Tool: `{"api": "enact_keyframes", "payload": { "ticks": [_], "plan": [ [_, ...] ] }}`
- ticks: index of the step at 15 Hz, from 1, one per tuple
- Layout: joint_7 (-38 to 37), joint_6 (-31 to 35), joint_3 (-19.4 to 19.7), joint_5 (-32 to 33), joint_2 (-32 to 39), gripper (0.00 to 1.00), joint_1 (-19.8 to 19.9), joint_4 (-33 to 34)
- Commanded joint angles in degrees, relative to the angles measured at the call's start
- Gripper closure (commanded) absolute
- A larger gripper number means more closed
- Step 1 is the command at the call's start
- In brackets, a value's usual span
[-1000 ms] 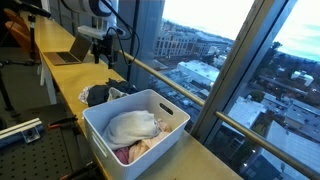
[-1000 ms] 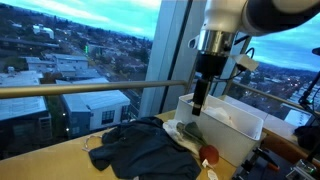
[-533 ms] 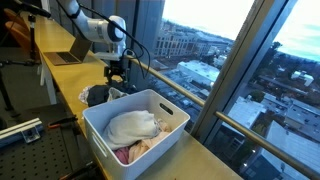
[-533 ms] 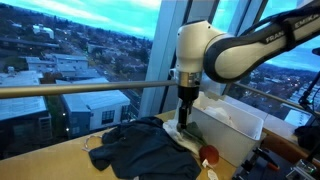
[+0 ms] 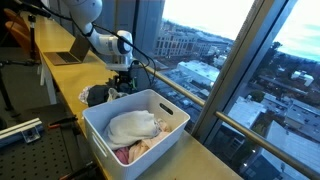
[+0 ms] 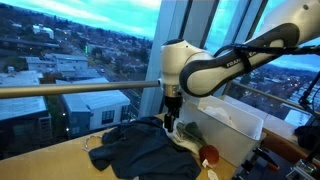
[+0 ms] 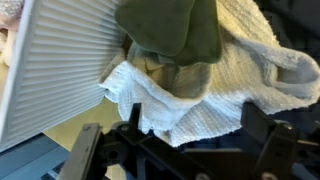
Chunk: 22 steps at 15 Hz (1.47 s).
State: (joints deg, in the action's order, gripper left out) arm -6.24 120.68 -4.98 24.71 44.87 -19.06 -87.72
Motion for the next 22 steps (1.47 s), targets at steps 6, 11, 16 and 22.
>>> {"api": "enact_keyframes", "payload": {
  "ticks": [6,11,16,22],
  "plan": [
    [0.69,-0.49,-0.94,-5.78,2.4,0.0,-0.92,2.82],
    [1.02,2.09,-1.33,-12.12,0.48,0.0,2.16,-0.61],
    [1.14,5.74,-1.35,-16.99,0.22,0.0,5.76,-4.3],
    [1.09,6.67,-2.15,-17.22,0.71,0.0,3.93,-4.99]
  ]
}}
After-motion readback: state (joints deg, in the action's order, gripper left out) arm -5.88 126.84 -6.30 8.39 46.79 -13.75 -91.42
